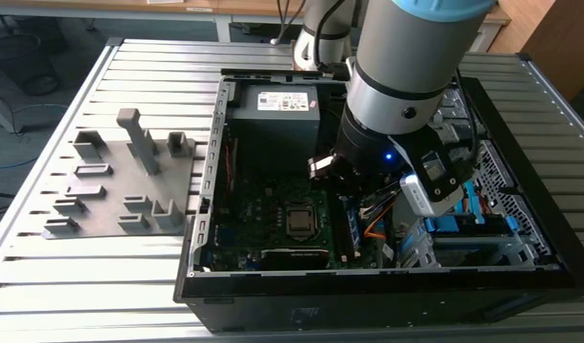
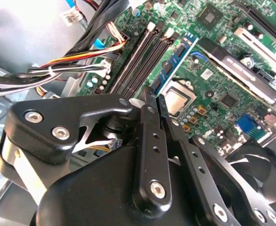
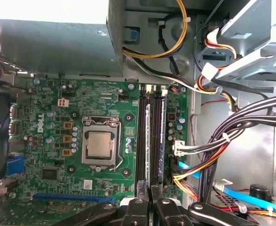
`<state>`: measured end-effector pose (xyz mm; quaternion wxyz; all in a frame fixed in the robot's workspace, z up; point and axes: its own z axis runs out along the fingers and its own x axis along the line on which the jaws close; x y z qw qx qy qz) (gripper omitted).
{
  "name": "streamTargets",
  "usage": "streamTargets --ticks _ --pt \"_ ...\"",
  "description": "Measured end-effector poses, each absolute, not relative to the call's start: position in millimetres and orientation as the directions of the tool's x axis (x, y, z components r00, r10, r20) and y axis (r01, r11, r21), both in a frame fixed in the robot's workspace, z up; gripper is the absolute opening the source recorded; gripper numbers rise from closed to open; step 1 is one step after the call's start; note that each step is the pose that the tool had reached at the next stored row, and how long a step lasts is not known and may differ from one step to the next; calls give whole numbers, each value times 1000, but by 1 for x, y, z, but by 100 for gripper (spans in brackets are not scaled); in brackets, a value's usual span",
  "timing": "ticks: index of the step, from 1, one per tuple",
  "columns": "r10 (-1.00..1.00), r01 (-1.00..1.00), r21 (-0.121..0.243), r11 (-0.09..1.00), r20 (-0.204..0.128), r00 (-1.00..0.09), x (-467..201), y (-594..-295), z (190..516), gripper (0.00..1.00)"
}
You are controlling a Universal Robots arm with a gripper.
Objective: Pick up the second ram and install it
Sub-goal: 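Insert the second ram into the second slot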
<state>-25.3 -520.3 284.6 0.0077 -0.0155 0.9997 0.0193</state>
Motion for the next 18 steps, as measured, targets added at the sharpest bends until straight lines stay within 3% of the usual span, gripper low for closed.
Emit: streamTargets --ticks 18 --pt "-31 -31 38 999 -16 -999 -25 -520 274 14"
